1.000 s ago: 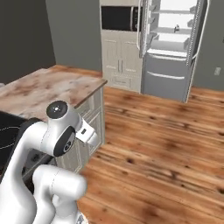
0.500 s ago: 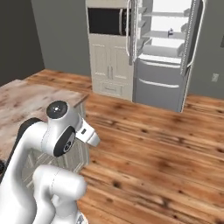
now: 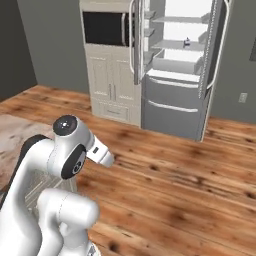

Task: Take a sugar cube from the saucer and place it inside the coffee. Then, grab milk from the fridge and place it next to the coffee on the counter to sweeten the coffee.

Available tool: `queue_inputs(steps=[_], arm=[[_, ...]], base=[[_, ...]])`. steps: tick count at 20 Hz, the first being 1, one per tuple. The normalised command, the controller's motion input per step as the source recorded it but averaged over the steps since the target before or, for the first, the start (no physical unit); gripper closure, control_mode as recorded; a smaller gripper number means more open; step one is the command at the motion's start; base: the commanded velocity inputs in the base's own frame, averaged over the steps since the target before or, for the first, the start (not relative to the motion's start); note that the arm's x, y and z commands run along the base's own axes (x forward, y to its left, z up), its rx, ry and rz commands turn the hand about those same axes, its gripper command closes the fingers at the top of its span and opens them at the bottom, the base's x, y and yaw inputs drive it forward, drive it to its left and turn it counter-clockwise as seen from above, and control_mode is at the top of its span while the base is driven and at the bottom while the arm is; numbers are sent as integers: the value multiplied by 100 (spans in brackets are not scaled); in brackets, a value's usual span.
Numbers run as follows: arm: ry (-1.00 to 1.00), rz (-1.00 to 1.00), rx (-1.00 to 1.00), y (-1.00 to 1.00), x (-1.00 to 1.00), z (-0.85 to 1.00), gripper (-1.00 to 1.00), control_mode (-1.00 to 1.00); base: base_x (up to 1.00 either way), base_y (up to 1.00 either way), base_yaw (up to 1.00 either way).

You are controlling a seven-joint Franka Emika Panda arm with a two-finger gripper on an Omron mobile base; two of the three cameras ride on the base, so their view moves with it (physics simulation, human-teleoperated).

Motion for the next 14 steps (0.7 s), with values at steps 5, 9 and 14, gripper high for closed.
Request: queue_inputs(steps=[5,9,14], arm=[[0,0,0,0,0,0,-100,100],[0,0,0,0,0,0,-100,100],[0,0,0,0,0,0,-100,100]], base=[[100,-35,-2],[100,-32,-2],[100,-28,-3]])
